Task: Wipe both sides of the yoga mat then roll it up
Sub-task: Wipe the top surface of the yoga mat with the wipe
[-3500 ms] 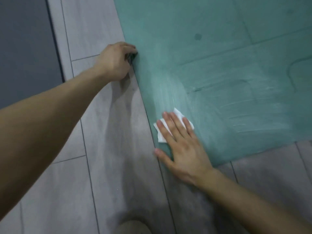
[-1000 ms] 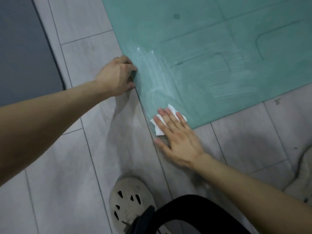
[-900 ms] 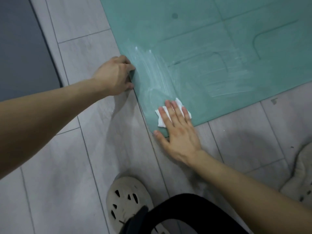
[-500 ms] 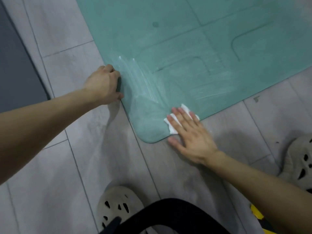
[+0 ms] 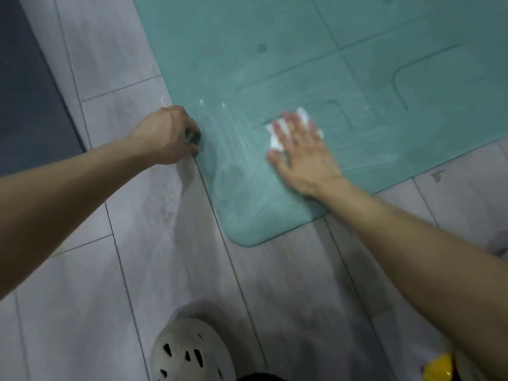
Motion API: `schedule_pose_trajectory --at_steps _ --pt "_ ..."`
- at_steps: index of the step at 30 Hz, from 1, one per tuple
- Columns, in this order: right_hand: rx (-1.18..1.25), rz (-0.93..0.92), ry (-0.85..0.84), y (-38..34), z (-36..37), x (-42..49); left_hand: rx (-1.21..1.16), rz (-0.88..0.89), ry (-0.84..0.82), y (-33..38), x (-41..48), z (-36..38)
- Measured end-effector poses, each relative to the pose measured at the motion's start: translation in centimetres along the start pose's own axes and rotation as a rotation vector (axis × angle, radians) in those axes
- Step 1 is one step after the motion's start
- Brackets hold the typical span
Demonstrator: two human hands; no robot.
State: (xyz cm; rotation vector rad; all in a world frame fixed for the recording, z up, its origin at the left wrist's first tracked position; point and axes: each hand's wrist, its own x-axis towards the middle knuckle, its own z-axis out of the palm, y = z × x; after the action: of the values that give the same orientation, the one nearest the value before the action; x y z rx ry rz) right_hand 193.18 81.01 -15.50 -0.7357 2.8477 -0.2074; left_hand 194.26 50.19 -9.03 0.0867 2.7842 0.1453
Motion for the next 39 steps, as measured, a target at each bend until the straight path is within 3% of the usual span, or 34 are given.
schedule_pose_trajectory --at_steps 2,3,6,8,9,12,14,16,19,21,23,26,27,29,32,34,36,39 --pt "0.032 0.237 0.050 -1.1 -0.2 1.9 -0.019 0.031 0.025 -0.5 0.0 0.2" --pt "0.054 0.211 0.053 -3.3 0.4 1.7 -0.039 0.036 0.050 -0.8 0.1 0.3" --pt "0.038 -0.370 -0.016 -9.6 2.6 -2.0 -0.089 0.000 0.122 -1.9 0.8 0.2" --pt "-0.019 -0.584 -0.029 -8.3 2.2 -1.9 -0.109 -0.028 0.177 -2.6 1.1 0.1" --pt "-0.026 -0.507 -0.013 -6.5 1.7 -0.7 -0.119 -0.042 0.202 -2.9 1.1 0.0" --pt "0.007 0.121 0.062 -0.2 -0.2 3.0 -0.136 -0.069 0.238 -3.7 1.2 0.3" --pt "0.028 0.338 0.111 0.2 -0.5 3.7 -0.158 -0.078 0.223 -3.9 1.5 0.7" --pt "0.031 0.186 0.109 -3.7 0.3 3.4 -0.189 -0.084 0.194 -3.8 2.0 1.0" --pt "0.019 -0.337 0.012 -9.5 1.8 1.9 -0.218 -0.077 0.199 -3.3 3.2 1.5" --pt "-0.009 -0.476 -0.003 -8.7 1.5 2.8 -0.226 -0.102 0.225 -2.6 3.8 1.8" --pt "0.028 -0.321 0.037 -5.1 0.7 5.1 -0.237 -0.142 0.249 -2.2 4.2 1.9" --pt "0.045 0.223 0.097 1.0 -1.2 8.3 -0.238 -0.182 0.259 -2.1 4.3 2.1" --pt "0.047 0.326 0.096 1.2 -1.5 8.8 -0.240 -0.190 0.263 -2.3 4.4 2.1" --pt "0.044 0.269 0.102 -2.0 -1.3 9.4 -0.265 -0.212 0.294 -2.5 4.7 1.8" --pt "0.043 -0.279 0.015 -9.9 0.1 10.1 -0.309 -0.236 0.335 -3.1 5.4 1.6" --pt "0.005 -0.478 -0.077 -11.9 0.2 10.9 -0.337 -0.242 0.345 -3.7 5.8 1.5" --pt "-0.009 -0.440 -0.042 -9.5 -0.3 12.4 -0.366 -0.241 0.340 -4.2 6.0 1.5" --pt "-0.018 0.065 0.111 -1.7 -1.4 13.9 -0.416 -0.206 0.317 -5.0 5.9 1.3"
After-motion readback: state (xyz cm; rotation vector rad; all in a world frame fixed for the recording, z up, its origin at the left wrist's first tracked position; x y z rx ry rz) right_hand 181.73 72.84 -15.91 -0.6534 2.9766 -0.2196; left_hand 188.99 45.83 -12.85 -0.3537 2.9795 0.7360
